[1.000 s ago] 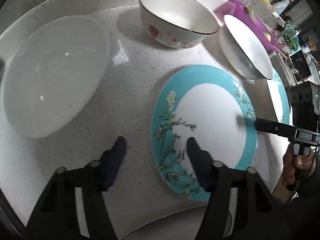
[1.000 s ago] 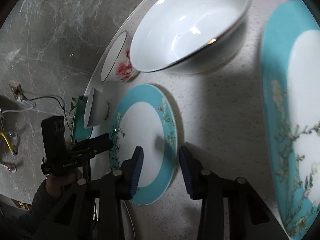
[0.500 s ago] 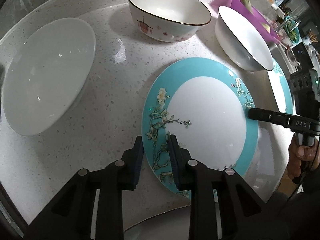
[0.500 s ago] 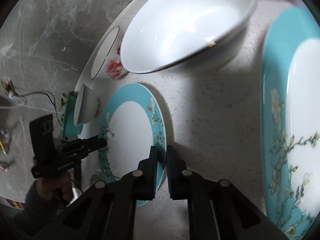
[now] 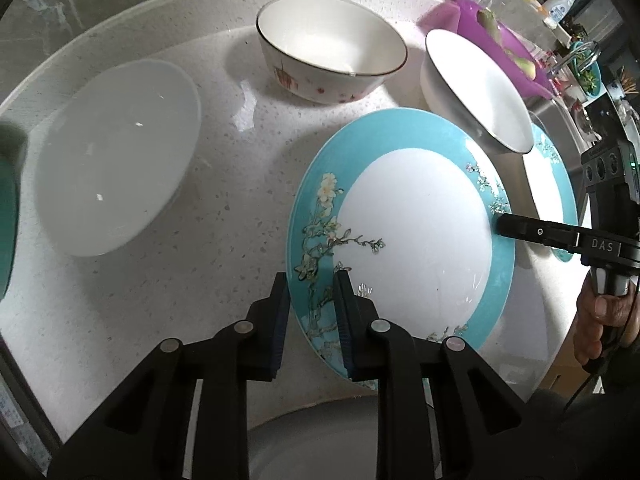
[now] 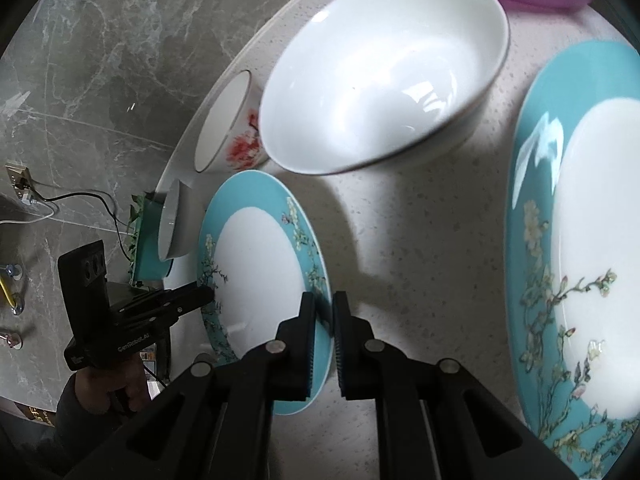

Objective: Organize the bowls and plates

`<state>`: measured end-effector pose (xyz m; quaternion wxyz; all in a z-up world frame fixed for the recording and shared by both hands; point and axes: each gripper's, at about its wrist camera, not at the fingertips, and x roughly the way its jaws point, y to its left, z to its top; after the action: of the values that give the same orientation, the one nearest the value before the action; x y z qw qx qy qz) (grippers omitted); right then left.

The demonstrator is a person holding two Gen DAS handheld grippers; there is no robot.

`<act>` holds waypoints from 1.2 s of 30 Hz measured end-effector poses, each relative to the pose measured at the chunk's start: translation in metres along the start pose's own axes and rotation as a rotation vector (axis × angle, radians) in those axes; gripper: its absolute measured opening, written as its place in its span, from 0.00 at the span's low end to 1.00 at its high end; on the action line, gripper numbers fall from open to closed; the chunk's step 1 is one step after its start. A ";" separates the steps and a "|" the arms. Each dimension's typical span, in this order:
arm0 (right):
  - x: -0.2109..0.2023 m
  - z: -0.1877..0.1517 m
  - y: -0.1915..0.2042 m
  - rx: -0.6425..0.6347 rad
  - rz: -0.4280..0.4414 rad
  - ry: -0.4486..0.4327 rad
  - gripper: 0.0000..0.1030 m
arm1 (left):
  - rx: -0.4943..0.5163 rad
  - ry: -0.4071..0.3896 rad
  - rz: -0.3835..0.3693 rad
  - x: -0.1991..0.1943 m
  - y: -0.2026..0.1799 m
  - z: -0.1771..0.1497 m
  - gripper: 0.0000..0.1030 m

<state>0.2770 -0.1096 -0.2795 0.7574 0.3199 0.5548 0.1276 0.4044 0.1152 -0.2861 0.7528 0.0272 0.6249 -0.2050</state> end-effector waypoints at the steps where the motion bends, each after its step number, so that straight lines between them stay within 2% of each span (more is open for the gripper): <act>1: -0.001 0.000 0.002 -0.001 0.003 0.000 0.11 | -0.004 -0.005 0.002 -0.004 0.000 -0.001 0.19; 6: -0.009 -0.002 0.020 -0.024 0.028 0.006 0.11 | -0.026 -0.040 0.016 -0.039 -0.001 -0.010 0.19; 11: -0.013 -0.007 0.050 -0.066 0.056 0.031 0.11 | -0.065 -0.061 0.038 -0.072 0.004 -0.036 0.19; 19: 0.001 -0.037 0.104 -0.171 0.084 0.121 0.11 | -0.196 -0.056 0.065 -0.111 0.032 -0.123 0.19; 23: 0.017 -0.061 0.123 -0.211 0.077 0.179 0.11 | -0.268 -0.043 0.060 -0.110 0.044 -0.163 0.19; 28: 0.033 -0.083 0.123 -0.229 0.041 0.225 0.12 | -0.318 -0.023 0.048 -0.101 0.048 -0.203 0.19; 36: 0.047 -0.106 0.120 -0.258 -0.032 0.234 0.13 | -0.314 -0.021 0.064 -0.084 0.047 -0.234 0.19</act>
<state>0.2154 0.0436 -0.2591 0.7242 0.1943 0.6233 0.2220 0.1917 0.2508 -0.2668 0.7605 -0.0731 0.6401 -0.0807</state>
